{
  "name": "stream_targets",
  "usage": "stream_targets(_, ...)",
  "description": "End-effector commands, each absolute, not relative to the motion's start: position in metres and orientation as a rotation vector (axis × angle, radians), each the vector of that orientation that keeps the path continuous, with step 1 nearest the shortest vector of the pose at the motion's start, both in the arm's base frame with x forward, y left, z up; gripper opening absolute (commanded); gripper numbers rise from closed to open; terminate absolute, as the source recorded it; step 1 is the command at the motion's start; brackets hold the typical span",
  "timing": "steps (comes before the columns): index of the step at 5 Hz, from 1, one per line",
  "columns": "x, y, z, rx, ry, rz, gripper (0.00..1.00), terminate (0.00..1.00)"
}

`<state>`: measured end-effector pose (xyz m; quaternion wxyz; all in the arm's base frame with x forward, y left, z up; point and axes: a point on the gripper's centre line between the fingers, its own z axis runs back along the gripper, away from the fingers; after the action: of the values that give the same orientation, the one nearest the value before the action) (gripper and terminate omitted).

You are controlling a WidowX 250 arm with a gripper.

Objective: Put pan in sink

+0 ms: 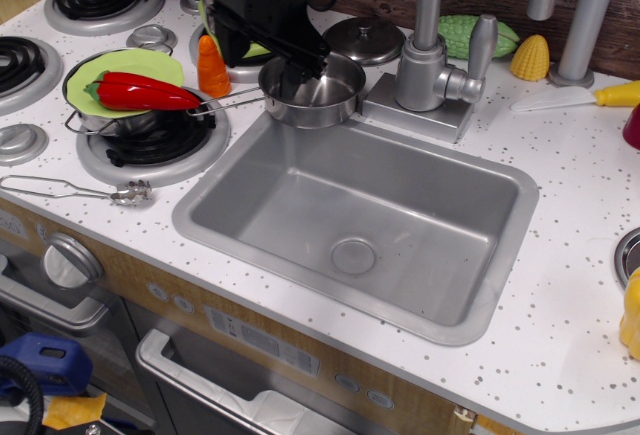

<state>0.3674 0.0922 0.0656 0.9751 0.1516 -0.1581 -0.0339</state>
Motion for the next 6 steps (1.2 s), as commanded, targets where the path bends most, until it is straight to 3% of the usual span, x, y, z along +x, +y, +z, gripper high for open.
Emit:
stream_targets(1, 0.387, 0.073, 0.071, 0.244, -0.405, -0.160, 1.00, 0.00)
stream_targets(6, 0.416, 0.067, 0.035, 0.106, -0.451, -0.265, 1.00, 0.00)
